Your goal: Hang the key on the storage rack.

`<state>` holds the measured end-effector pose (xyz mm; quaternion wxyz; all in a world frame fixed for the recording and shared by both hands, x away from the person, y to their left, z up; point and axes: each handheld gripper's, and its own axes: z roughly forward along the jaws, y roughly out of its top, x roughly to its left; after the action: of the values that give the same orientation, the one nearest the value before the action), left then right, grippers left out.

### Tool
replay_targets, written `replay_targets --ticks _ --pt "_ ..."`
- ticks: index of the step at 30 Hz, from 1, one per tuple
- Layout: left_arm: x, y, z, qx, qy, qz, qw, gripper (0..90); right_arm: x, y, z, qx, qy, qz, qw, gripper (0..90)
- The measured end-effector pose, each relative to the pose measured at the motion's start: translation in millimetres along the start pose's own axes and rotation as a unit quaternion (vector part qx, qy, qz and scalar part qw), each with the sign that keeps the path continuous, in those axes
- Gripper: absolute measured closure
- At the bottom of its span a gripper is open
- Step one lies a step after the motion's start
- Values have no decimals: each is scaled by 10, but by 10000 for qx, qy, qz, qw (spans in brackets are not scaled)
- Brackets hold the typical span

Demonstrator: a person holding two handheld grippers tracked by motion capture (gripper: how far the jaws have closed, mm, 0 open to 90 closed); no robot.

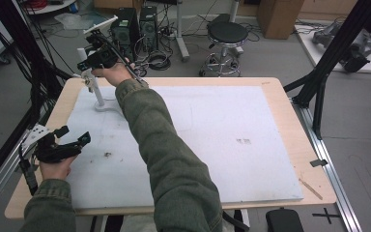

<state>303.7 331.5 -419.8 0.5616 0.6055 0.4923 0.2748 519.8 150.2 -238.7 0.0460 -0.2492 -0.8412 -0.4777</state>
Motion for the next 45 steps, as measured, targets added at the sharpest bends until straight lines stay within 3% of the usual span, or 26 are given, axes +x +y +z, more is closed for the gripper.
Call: replay_targets --ticks 14,17,24,41,45 --pt "-22 -18 -13 66 -18 30 10000 17 -38 106 88 -249 -45 143 9996 797" --pt "-20 -20 -8 75 -41 41 10000 18 -42 135 107 -298 -110 118 9994 797" --pt "-15 -23 -3 96 -58 63 9999 17 -147 159 113 -508 -283 302 9978 796" --pt "-20 -26 10 112 -82 52 9999 17 -172 64 220 -313 -458 347 9979 795" --pt "-11 -27 17 72 -104 -36 9999 17 -183 36 219 -318 -453 386 9977 793"
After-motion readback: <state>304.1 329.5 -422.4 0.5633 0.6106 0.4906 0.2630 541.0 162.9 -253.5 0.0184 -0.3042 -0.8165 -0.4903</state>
